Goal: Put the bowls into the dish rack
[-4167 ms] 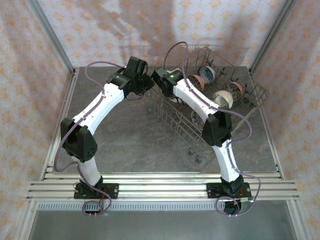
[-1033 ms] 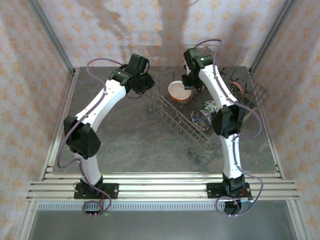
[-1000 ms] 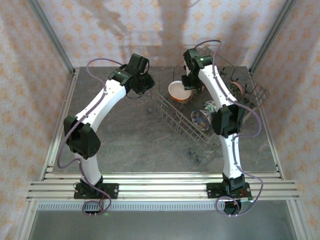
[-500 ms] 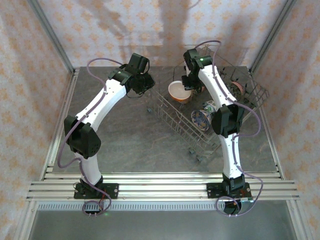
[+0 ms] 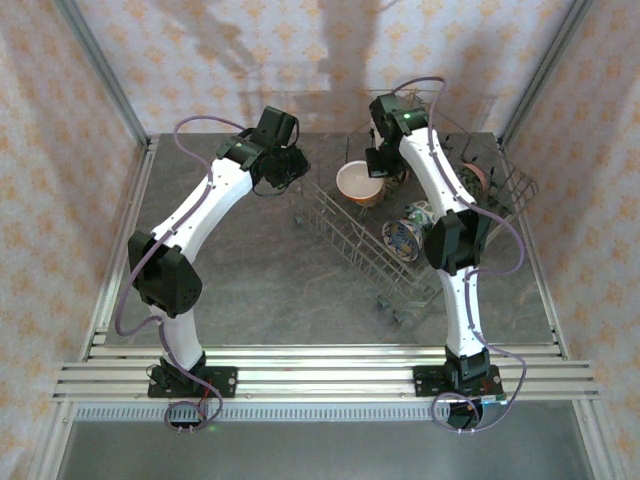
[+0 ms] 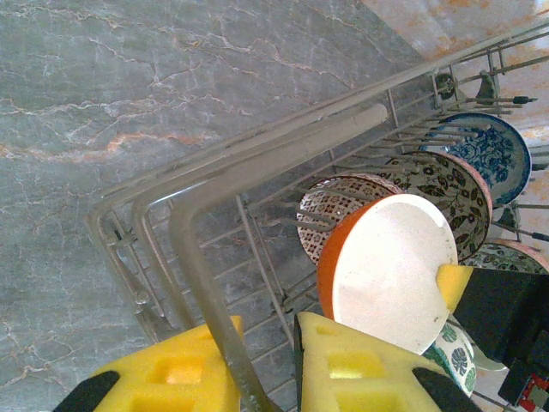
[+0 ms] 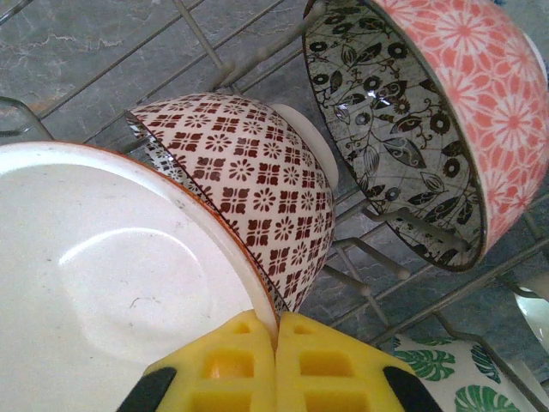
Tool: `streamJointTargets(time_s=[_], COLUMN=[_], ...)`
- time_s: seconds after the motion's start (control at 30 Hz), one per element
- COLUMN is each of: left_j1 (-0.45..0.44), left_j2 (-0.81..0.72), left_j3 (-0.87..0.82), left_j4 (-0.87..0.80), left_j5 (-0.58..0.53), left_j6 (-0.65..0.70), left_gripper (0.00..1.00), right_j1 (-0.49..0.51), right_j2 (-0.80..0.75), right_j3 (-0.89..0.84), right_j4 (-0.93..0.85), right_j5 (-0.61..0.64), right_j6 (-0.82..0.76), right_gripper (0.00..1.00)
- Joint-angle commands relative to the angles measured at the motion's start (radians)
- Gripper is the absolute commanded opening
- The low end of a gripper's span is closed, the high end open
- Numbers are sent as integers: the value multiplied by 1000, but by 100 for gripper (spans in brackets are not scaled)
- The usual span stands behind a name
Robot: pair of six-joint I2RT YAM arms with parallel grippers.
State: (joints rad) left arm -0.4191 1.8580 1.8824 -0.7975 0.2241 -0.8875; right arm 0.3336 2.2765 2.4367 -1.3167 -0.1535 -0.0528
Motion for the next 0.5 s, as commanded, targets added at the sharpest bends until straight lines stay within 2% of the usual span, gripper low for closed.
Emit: streamJointTargets(time_s=[0.0, 0.1, 0.47], left_j1=[-47, -46, -48], left_j2=[4, 0, -14], left_j3=[18, 11, 6], left_j4=[38, 50, 53], left_j5=[75, 77, 78], left_j6=[28, 25, 42], left_gripper=[21, 21, 21], right_j1=[-1, 10, 103], right_j2=[-68, -106, -217], right_j3=[33, -3, -130], right_j4=[7, 32, 149], right_j5=[23, 61, 335], right_j6=[32, 39, 30], right_gripper=[0, 0, 0])
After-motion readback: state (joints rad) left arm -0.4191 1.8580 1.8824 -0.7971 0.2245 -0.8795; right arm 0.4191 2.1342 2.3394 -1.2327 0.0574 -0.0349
